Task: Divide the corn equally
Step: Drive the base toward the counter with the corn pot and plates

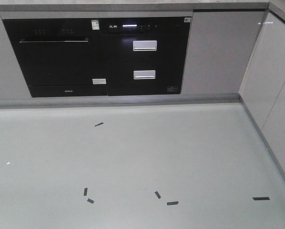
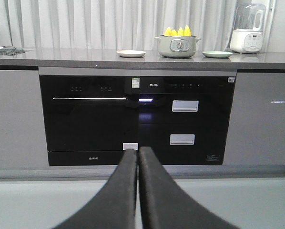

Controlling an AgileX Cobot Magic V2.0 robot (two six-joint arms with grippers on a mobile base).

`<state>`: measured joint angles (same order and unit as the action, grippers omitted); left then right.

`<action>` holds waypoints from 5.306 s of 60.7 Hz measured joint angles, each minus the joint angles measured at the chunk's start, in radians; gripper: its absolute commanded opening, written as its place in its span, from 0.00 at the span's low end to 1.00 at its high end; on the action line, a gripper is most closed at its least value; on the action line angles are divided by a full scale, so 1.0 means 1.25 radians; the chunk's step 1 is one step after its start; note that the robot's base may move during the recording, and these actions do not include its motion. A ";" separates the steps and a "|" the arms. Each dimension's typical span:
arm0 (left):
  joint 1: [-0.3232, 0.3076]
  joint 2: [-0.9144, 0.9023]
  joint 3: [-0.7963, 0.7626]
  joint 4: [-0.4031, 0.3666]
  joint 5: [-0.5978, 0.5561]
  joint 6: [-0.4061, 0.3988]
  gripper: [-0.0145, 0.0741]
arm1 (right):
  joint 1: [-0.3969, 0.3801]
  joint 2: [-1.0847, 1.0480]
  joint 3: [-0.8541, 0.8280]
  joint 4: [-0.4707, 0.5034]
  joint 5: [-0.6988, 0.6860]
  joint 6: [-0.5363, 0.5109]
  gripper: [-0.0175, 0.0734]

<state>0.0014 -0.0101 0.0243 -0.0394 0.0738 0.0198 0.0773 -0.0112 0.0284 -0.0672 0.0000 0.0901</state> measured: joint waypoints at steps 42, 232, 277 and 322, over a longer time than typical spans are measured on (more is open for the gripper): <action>0.000 0.000 0.000 0.000 0.000 0.000 0.16 | 0.000 0.000 0.000 0.000 0.000 0.000 0.19; 0.000 0.000 0.000 0.000 0.000 0.000 0.16 | 0.000 0.000 0.000 0.000 0.000 0.000 0.19; 0.000 0.000 0.000 0.000 0.000 0.000 0.16 | 0.000 0.000 0.000 0.000 0.000 0.000 0.19; 0.000 0.000 0.000 0.000 0.000 0.000 0.16 | 0.000 0.000 0.000 0.000 0.000 0.000 0.19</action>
<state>0.0014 -0.0101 0.0243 -0.0394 0.0738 0.0198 0.0773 -0.0112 0.0284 -0.0672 0.0000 0.0901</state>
